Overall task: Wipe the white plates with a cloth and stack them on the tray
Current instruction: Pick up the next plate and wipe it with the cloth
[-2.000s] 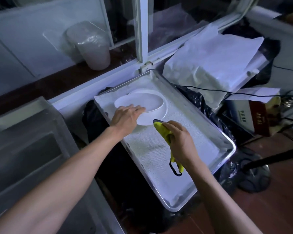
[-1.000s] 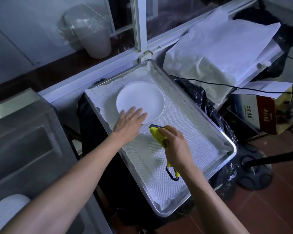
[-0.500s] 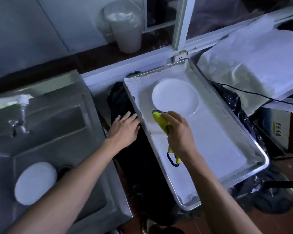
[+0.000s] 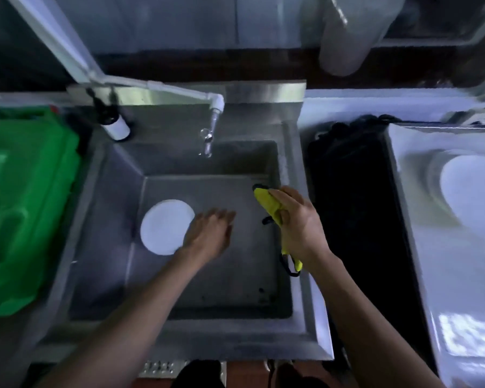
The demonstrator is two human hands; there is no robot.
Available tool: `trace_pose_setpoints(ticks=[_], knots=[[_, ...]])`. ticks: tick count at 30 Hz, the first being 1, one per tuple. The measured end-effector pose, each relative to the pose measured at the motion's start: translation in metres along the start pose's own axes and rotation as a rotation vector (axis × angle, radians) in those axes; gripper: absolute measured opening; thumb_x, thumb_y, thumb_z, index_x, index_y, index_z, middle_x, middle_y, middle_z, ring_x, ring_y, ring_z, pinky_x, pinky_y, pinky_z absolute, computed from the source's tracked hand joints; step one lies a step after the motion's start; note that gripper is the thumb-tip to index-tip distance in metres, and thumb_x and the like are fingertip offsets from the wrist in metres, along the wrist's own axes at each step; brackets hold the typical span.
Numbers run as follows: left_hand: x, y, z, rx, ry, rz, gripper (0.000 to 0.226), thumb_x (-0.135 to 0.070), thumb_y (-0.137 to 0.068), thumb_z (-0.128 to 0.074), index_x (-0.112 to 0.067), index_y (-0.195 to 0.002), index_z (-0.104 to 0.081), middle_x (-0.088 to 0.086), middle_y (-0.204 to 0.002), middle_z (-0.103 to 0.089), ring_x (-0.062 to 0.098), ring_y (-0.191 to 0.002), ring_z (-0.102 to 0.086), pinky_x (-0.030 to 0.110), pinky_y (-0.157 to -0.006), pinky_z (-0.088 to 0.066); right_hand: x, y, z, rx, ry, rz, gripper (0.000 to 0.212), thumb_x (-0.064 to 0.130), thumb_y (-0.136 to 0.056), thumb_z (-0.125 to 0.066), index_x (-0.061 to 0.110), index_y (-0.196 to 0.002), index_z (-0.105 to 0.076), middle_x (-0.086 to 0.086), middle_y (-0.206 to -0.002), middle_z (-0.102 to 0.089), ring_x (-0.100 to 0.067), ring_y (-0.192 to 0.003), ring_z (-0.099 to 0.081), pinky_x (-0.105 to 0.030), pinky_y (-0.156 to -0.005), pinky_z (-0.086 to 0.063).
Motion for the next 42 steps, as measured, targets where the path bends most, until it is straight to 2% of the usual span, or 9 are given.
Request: trace_pose_setpoints(ticks=[4, 11, 15, 24, 31, 33, 36, 39, 42], knots=[[0.085, 0.022, -0.016, 0.018, 0.037, 0.102, 0.037, -0.020, -0.094, -0.051, -0.022, -0.130, -0.058, 0.000, -0.121, -0.066, 0.027, -0.115, -0.058, 0.040, -0.084, -0.050, 0.047, -0.024, -0.069, 0.094, -0.002, 0.001, 0.061, 0.009, -0.078, -0.035, 0.013, -0.132, -0.064, -0.008, -0.129, -0.062, -0.035, -0.111, -0.059, -0.046, -0.090, -0.052], [0.198, 0.046, -0.054, 0.065, 0.171, 0.310, 0.044, -0.029, -0.100, -0.049, -0.025, -0.144, -0.053, 0.008, -0.124, -0.070, 0.033, -0.112, -0.064, 0.041, -0.084, -0.053, 0.093, -0.055, -0.163, 0.189, -0.051, 0.012, 0.061, 0.030, -0.084, -0.025, 0.015, -0.126, -0.066, -0.005, -0.121, -0.064, -0.030, -0.098, -0.059, -0.039, -0.078, -0.053], [0.236, 0.055, -0.087, 0.086, 0.269, 0.446, 0.044, -0.032, -0.103, -0.047, -0.027, -0.147, -0.051, 0.003, -0.136, -0.065, 0.028, -0.122, -0.061, 0.040, -0.096, -0.051, 0.088, -0.068, -0.206, 0.280, -0.026, 0.014, 0.053, -0.007, -0.084, -0.044, 0.014, -0.126, -0.067, -0.006, -0.119, -0.064, -0.033, -0.098, -0.060, -0.038, -0.081, -0.053], [0.279, 0.042, -0.156, 0.063, 0.539, 0.777, 0.045, -0.028, -0.103, -0.051, -0.024, -0.148, -0.051, 0.000, -0.146, -0.058, 0.022, -0.133, -0.054, 0.041, -0.110, -0.045, 0.046, -0.089, -0.282, 0.456, -0.121, -0.017, 0.039, 0.009, -0.099, -0.049, 0.031, -0.127, -0.066, 0.010, -0.105, -0.056, -0.026, -0.079, -0.060, -0.044, -0.065, -0.057], [0.298, 0.020, -0.199, -0.030, 0.695, 0.948, 0.037, -0.013, -0.092, -0.051, -0.018, -0.127, -0.062, 0.008, -0.117, -0.071, 0.031, -0.110, -0.065, 0.045, -0.091, -0.056, 0.025, -0.110, -0.324, 0.513, -0.214, -0.057, 0.020, 0.048, -0.101, -0.055, 0.040, -0.115, -0.067, 0.012, -0.092, -0.056, -0.021, -0.062, -0.059, -0.040, -0.051, -0.055], [0.298, 0.017, -0.213, -0.075, 0.731, 1.031, 0.040, -0.011, -0.090, -0.054, -0.012, -0.129, -0.062, 0.009, -0.119, -0.070, 0.030, -0.112, -0.063, 0.037, -0.092, -0.053, 0.020, -0.114, -0.333, 0.509, -0.210, -0.054, 0.020, 0.051, -0.100, -0.056, 0.042, -0.114, -0.067, 0.012, -0.096, -0.056, -0.018, -0.062, -0.060, -0.036, -0.052, -0.055], [0.295, 0.013, -0.224, -0.210, 0.743, 1.122, 0.035, -0.004, -0.083, -0.055, -0.013, -0.113, -0.069, 0.005, -0.102, -0.073, 0.026, -0.097, -0.067, 0.021, -0.070, -0.040, 0.013, -0.117, -0.341, 0.505, -0.200, -0.021, 0.020, 0.048, -0.101, -0.054, 0.040, -0.115, -0.066, 0.016, -0.103, -0.057, -0.019, -0.075, -0.063, -0.034, -0.064, -0.056], [0.294, 0.009, -0.230, -0.294, 0.734, 1.163, 0.034, -0.005, -0.082, -0.059, -0.014, -0.113, -0.071, 0.005, -0.108, -0.073, 0.026, -0.099, -0.067, 0.026, -0.074, -0.047, 0.010, -0.116, -0.344, 0.513, -0.184, 0.013, 0.034, 0.051, -0.096, -0.044, 0.038, -0.121, -0.065, 0.018, -0.109, -0.056, -0.018, -0.093, -0.060, -0.036, -0.076, -0.056], [0.295, 0.006, -0.237, -0.345, 0.766, 1.235, 0.021, -0.014, -0.083, -0.070, -0.012, -0.104, -0.069, 0.007, -0.107, -0.072, 0.028, -0.098, -0.067, 0.031, -0.081, -0.052, 0.006, -0.114, -0.346, 0.540, -0.193, 0.020, 0.043, 0.051, -0.091, -0.039, 0.038, -0.121, -0.066, 0.019, -0.109, -0.056, -0.017, -0.090, -0.060, -0.033, -0.075, -0.055]])
Point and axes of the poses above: each hand's wrist, its own y-axis away from the middle knuckle, its own z-axis out of the back of the hand, x = y × z, the point moved 1 cm from there along -y, towards the middle knuckle
